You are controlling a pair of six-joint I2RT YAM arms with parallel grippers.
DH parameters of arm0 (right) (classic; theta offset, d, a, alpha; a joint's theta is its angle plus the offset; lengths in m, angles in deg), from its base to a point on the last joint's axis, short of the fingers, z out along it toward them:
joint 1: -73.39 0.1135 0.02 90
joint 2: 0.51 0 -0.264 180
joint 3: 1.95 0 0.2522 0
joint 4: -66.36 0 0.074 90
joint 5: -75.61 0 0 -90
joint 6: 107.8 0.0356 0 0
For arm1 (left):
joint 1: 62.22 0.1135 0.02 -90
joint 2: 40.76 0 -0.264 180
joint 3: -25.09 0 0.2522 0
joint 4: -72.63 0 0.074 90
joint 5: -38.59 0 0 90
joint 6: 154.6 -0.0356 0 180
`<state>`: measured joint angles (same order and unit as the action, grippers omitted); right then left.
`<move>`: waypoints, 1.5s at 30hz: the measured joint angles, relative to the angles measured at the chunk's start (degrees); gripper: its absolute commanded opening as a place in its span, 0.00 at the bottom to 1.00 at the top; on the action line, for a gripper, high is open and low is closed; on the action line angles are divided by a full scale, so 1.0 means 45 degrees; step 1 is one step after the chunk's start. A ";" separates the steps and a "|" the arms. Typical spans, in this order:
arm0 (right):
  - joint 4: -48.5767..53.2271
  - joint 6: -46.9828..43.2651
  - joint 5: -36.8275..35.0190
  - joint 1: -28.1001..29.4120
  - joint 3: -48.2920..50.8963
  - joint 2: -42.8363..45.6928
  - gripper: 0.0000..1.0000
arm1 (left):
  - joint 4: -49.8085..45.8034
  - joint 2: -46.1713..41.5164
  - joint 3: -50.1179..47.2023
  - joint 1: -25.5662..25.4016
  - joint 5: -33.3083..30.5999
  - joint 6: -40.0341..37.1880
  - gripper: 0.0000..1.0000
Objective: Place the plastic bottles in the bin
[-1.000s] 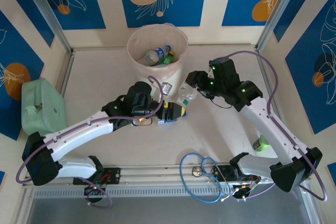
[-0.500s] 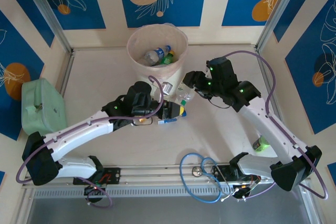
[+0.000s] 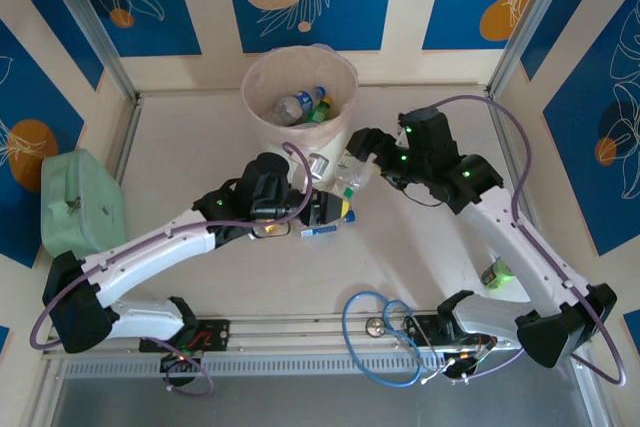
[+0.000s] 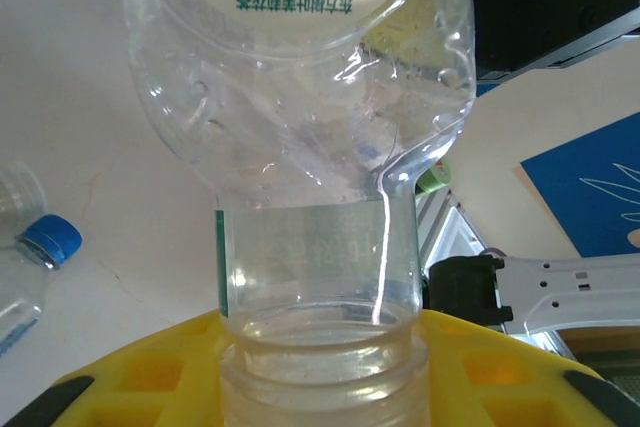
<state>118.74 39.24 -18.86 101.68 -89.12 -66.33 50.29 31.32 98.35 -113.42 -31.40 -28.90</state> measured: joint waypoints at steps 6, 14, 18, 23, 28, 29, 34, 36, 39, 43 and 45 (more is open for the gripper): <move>0.1039 -0.0685 -0.0102 -0.3084 0.0000 0.1982 0.95 | -0.1287 -0.0340 0.1010 0.0073 -0.0665 -0.0568 0.22; 0.1559 -0.1219 0.0724 -0.5469 0.1457 0.3381 0.94 | -0.3502 0.0078 0.4731 0.0952 -0.2798 -0.1273 0.21; 0.1569 -0.1224 0.1171 -0.5474 0.2569 0.3225 0.94 | -0.4381 0.1205 0.7072 0.2025 -0.3585 -0.1511 0.22; 0.1564 -0.1195 0.1467 -0.5450 0.2963 0.3245 0.94 | -0.5241 0.2977 0.9005 0.3497 -0.3604 -0.1467 0.22; 0.1574 -0.1200 0.1535 -0.5450 0.2963 0.3439 0.94 | -0.6023 0.4255 0.9481 0.4357 -0.3478 -0.1389 0.24; 0.1574 -0.1205 0.1540 -0.5450 0.2963 0.3473 0.94 | -0.6149 0.4391 0.9486 0.4449 -0.3463 -0.1389 0.23; 0.1564 -0.1200 0.1613 -0.5450 0.3041 0.3531 0.94 | -0.6751 0.4925 1.0137 0.4789 -0.3259 -0.1501 0.34; 0.1574 -0.1200 0.1642 -0.5450 0.3075 0.3531 0.94 | -0.6887 0.5032 1.0520 0.4833 -0.3157 -0.1627 0.49; 0.1574 -0.1205 0.1671 -0.5450 0.3079 0.3531 0.94 | -0.6965 0.5047 1.0807 0.4867 -0.3133 -0.1734 0.67; 0.1574 -0.1209 0.1671 -0.5450 0.3075 0.3531 0.94 | -0.6994 0.5047 1.0817 0.4877 -0.3138 -0.1841 0.69; 0.1579 -0.1224 0.1671 -0.5450 0.3075 0.3507 0.94 | -0.7014 0.5027 1.0822 0.4877 -0.3138 -0.1841 0.71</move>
<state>125.84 33.73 -11.34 77.16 -75.28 -50.55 18.73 53.94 147.05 -91.48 -45.52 -37.18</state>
